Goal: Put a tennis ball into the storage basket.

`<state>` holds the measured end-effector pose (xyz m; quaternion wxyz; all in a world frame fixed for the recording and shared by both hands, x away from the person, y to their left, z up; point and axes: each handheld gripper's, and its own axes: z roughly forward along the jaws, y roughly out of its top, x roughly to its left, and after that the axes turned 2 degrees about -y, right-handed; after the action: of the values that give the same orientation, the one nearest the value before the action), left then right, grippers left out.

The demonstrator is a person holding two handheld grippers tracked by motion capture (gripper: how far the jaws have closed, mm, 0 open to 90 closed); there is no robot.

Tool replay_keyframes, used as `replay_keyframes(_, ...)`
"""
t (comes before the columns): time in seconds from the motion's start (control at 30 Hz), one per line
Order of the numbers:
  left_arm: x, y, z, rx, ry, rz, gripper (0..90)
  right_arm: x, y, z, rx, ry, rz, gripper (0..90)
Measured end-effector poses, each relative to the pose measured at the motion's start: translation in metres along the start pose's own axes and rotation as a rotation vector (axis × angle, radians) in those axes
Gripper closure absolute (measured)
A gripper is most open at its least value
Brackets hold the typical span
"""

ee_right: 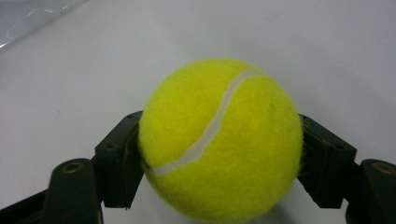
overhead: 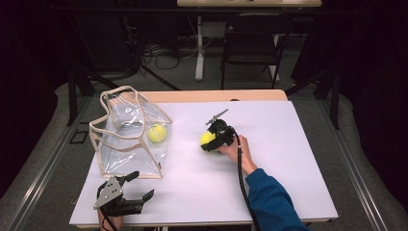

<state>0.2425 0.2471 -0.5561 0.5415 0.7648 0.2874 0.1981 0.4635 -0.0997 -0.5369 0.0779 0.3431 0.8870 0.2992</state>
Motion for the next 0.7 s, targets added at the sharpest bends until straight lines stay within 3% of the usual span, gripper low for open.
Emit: replay_keyframes(0.7, 0.000, 0.000, 0.000, 0.006, 0.003, -0.001, 16.3, 0.003, 0.001, -0.018, -0.086, -0.015, -0.005, 25.9)
